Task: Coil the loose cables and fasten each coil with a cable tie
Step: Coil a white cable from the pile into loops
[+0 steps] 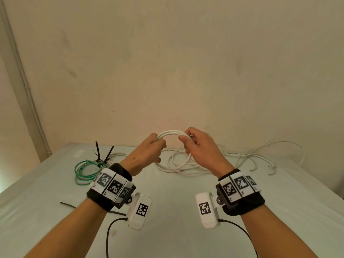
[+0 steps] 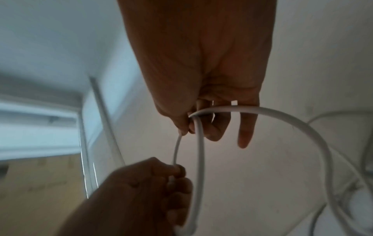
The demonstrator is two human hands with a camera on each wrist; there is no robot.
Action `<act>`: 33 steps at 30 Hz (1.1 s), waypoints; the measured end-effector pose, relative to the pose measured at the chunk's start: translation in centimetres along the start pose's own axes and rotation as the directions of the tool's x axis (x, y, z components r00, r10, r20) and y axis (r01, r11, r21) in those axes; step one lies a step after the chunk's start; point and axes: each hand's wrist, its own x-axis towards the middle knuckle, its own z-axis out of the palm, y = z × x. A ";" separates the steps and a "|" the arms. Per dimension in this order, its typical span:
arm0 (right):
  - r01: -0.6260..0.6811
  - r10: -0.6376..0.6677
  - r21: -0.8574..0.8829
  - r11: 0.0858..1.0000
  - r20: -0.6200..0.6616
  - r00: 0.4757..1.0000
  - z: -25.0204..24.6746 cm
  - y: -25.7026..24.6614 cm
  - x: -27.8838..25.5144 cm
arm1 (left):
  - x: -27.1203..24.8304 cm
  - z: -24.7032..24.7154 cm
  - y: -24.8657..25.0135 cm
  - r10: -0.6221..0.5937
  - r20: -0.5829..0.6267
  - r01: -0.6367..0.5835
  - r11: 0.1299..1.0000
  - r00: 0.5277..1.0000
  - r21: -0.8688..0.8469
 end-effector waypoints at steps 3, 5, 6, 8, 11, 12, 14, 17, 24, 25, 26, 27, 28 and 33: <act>-0.044 0.013 0.302 0.952 0.103 0.995 -0.5 -0.3 -0.1 | -0.3 -0.4 0.8 -0.037 0.183 0.082 0.966 0.982 -0.245; -0.062 -0.001 0.367 0.928 0.169 0.986 -0.8 -0.3 -0.3 | -0.5 -1.1 1.6 -0.030 0.345 0.182 0.889 0.938 -0.419; -0.062 -0.008 0.368 0.928 0.186 0.982 -0.9 -0.3 -0.4 | -0.6 -1.4 1.8 -0.022 0.390 0.215 0.863 0.920 -0.458; -0.040 -0.031 0.354 0.935 0.193 0.981 -1.0 -0.6 -0.5 | -0.6 -1.6 2.0 -0.015 0.455 0.276 0.813 0.890 -0.513; -0.007 -0.059 0.352 0.936 0.178 0.982 -1.0 -1.0 -0.5 | -0.7 -1.1 1.5 0.026 0.542 0.389 0.666 0.840 -0.636; -0.005 -0.063 0.362 0.932 0.174 0.983 -1.0 -1.0 -0.5 | -0.8 -0.9 1.2 0.058 0.562 0.412 0.619 0.825 -0.668; -0.014 -0.057 0.390 0.921 0.168 0.984 -0.9 -0.9 -0.5 | -0.9 -0.5 0.7 0.119 0.584 0.436 0.552 0.803 -0.711; -0.038 -0.027 0.408 0.912 0.151 0.988 -0.6 -0.7 -0.6 | -1.1 -0.1 0.5 0.177 0.578 0.446 0.472 0.797 -0.760; -0.004 0.000 0.415 0.910 0.010 1.000 -1.2 0.1 -0.1 | -1.5 -0.2 0.8 0.130 0.511 0.407 0.457 0.849 -0.791; -0.017 0.038 0.418 0.908 -0.042 0.998 -1.2 0.3 0.1 | -1.6 -0.2 0.7 0.139 0.516 0.405 0.463 0.846 -0.789; -0.040 0.084 0.420 0.907 -0.086 0.993 -1.1 0.6 0.3 | -1.7 -0.2 0.5 0.154 0.523 0.403 0.471 0.838 -0.785; -0.066 0.126 0.421 0.904 -0.117 0.985 -1.1 0.8 0.4 | -1.8 -0.1 0.2 0.179 0.533 0.403 0.473 0.827 -0.784; -0.091 0.159 0.419 0.904 -0.131 0.979 -1.1 1.0 0.5 | -1.8 -0.1 0.0 0.213 0.545 0.406 0.466 0.811 -0.786; -0.219 0.225 0.334 0.917 0.022 0.974 0.0 2.0 -0.1 | -1.4 -0.2 0.1 0.270 0.496 0.383 0.378 0.825 -0.843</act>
